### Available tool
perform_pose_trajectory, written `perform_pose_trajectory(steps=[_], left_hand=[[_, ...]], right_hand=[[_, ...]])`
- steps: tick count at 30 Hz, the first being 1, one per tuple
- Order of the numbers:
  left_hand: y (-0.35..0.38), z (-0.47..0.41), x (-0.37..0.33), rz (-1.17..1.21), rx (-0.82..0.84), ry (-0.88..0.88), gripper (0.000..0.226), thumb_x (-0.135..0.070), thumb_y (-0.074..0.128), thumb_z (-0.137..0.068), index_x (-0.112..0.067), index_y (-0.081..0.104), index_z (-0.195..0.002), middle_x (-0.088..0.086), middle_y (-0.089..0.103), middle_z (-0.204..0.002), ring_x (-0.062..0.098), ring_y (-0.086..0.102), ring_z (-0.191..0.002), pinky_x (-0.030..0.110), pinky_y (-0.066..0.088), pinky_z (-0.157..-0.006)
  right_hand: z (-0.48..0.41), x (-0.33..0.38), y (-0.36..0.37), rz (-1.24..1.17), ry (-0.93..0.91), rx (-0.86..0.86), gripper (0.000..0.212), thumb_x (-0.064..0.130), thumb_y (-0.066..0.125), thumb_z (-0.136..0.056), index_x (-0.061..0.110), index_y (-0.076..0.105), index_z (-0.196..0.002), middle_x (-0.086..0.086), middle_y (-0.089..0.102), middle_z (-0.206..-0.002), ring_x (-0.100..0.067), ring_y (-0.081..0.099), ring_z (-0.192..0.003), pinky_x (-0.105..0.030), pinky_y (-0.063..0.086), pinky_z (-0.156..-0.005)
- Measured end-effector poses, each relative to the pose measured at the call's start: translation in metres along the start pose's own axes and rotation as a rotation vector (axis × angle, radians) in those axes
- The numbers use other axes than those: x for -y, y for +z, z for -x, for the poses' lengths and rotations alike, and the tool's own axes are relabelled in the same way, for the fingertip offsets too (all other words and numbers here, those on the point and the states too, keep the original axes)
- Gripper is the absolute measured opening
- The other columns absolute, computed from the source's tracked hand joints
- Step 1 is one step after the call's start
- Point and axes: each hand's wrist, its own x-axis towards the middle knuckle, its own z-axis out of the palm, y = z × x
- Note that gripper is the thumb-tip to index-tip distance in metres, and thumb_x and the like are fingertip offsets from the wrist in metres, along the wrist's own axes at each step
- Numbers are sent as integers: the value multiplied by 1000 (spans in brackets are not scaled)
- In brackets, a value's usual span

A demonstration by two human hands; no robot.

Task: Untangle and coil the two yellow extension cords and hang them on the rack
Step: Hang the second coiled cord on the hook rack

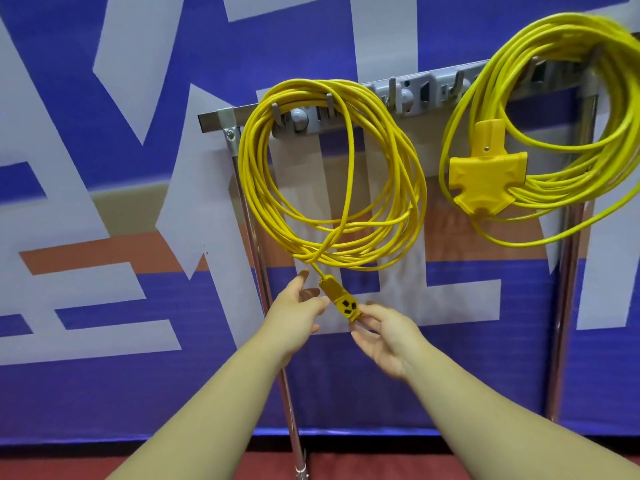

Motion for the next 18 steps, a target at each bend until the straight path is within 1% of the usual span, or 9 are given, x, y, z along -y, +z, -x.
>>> perform_pose_trajectory(steps=[2, 4, 6, 8, 9, 12, 14, 16, 18], left_hand=[[0, -3, 2, -4, 4, -7, 73, -22, 64, -97, -32, 25, -158, -1, 59, -135, 18, 62, -117, 47, 54, -100], [-1, -4, 1, -8, 8, -16, 75, -22, 66, -96, -32, 25, -158, 0, 59, -136, 19, 61, -120, 47, 52, -101], [-3, -3, -1, -24, 10, -30, 77, -23, 68, -95, -31, 25, -158, 0, 58, -137, 19, 59, -121, 44, 51, -99], [-4, 0, -5, -33, 24, -59, 81, -24, 70, -93, -33, 23, -158, -1, 57, -137, 19, 60, -119, 42, 50, -95], [-5, 2, -7, -41, 28, -68, 84, -26, 72, -92, -36, 21, -158, -1, 57, -135, 19, 60, -117, 42, 51, -94], [-7, 3, -16, -32, 29, -100, 89, -33, 73, -88, -45, 17, -157, -2, 63, -126, 21, 62, -115, 46, 52, -97], [-4, 4, -24, 46, 28, -132, 78, -34, 70, -91, -41, 25, -154, -4, 67, -118, 22, 63, -111, 51, 48, -102], [0, 3, -32, 76, 43, -127, 56, -30, 67, -93, -38, 37, -140, -7, 66, -109, 19, 63, -105, 54, 44, -106], [4, 2, -35, 116, 58, -128, 40, -25, 68, -93, -31, 46, -126, -3, 65, -115, 22, 63, -108, 57, 41, -109]], right_hand=[[3, 7, -2, 47, -14, 26, 46, 10, 66, -94, 14, 46, -136, -16, 68, -121, -31, 66, -112, -38, 56, -83], [8, 14, 0, 99, -36, 61, 45, 11, 66, -94, 15, 47, -135, -15, 61, -131, -33, 62, -119, -39, 54, -90], [15, 20, 5, 186, -68, 75, 45, 13, 68, -92, 14, 49, -134, -13, 58, -134, -32, 62, -119, -37, 55, -85], [23, 26, 10, 280, -96, 73, 49, 16, 71, -91, 18, 50, -135, -10, 60, -132, -30, 64, -115, -33, 56, -77], [28, 28, 11, 320, -103, 67, 51, 17, 72, -90, 19, 50, -136, -9, 60, -131, -28, 65, -114, -32, 56, -75], [41, 25, 13, 444, -83, 68, 57, 21, 74, -89, 22, 49, -140, -5, 58, -134, -26, 63, -114, -32, 57, -80], [44, 20, 14, 464, -48, 69, 59, 26, 74, -89, 26, 46, -141, -6, 51, -143, -30, 58, -119, -35, 55, -82], [42, 17, 17, 401, 10, 68, 66, 28, 74, -89, 28, 40, -145, -6, 41, -151, -38, 51, -126, -40, 53, -88], [35, 16, 20, 318, 61, 54, 70, 28, 75, -87, 27, 38, -146, -9, 33, -156, -44, 45, -132, -45, 50, -93]])
